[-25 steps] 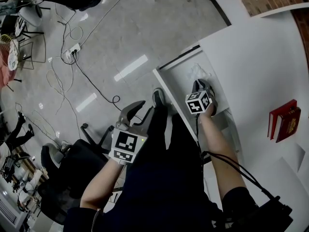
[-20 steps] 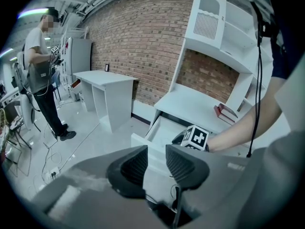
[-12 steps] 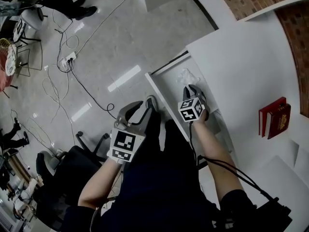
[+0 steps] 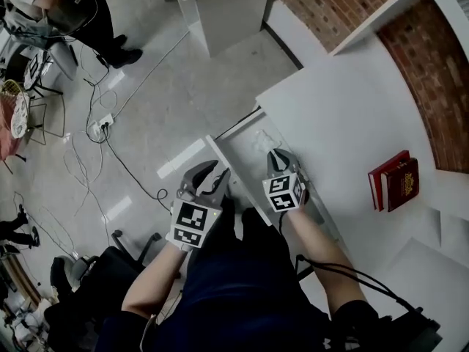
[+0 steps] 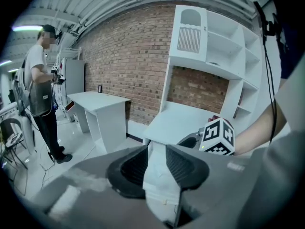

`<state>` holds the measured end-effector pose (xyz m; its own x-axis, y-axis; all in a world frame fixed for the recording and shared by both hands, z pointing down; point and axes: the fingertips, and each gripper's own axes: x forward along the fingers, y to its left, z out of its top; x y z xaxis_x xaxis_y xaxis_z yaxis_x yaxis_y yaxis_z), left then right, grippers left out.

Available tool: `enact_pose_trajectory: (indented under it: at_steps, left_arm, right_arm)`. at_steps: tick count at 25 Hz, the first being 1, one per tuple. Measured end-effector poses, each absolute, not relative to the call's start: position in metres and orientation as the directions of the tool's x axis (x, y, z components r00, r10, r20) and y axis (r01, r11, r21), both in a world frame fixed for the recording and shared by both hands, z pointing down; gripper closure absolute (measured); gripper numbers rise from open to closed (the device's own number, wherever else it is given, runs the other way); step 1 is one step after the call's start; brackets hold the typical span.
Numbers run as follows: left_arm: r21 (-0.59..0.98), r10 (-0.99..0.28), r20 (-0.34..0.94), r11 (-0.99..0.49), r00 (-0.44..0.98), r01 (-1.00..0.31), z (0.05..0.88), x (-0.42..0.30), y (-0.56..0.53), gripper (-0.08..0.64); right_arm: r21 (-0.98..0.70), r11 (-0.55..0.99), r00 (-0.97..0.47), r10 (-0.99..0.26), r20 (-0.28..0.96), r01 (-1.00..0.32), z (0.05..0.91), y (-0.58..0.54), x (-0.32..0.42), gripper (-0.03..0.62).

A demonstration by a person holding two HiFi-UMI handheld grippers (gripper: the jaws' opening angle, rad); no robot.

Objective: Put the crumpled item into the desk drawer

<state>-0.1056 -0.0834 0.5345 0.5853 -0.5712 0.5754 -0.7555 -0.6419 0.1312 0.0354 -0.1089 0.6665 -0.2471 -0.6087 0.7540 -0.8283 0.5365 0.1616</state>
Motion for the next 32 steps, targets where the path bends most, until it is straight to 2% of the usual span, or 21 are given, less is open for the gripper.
enact_pose_trajectory:
  at_steps: [9,19,25,32]
  left_arm:
    - [0.054,-0.651,0.484,-0.645,0.585,-0.762,0.473,-0.079,-0.103,0.434]
    - [-0.03,-0.722,0.32,-0.654,0.613,-0.756,0.39,-0.037,-0.112,0.436]
    - [-0.084,-0.773,0.178,-0.628,0.608,-0.774,0.333,-0.016,-0.112,0.49]
    - [-0.059,-0.789,0.089,-0.613,0.607,-0.788,0.3,0.002,-0.107,0.557]
  right_arm:
    - [0.109,0.438,-0.321,-0.785,0.53,-0.892,0.527,-0.12,0.067,0.577]
    - [0.05,0.399,-0.371,-0.886,0.28,-0.916,0.394,-0.122,0.099,0.589]
    - [0.015,0.381,-0.375,-0.916,0.143,-0.925,0.333,-0.117,0.113,0.589]
    - [0.036,0.378,-0.375,-0.925,0.067,-0.925,0.298,-0.106,0.129,0.589]
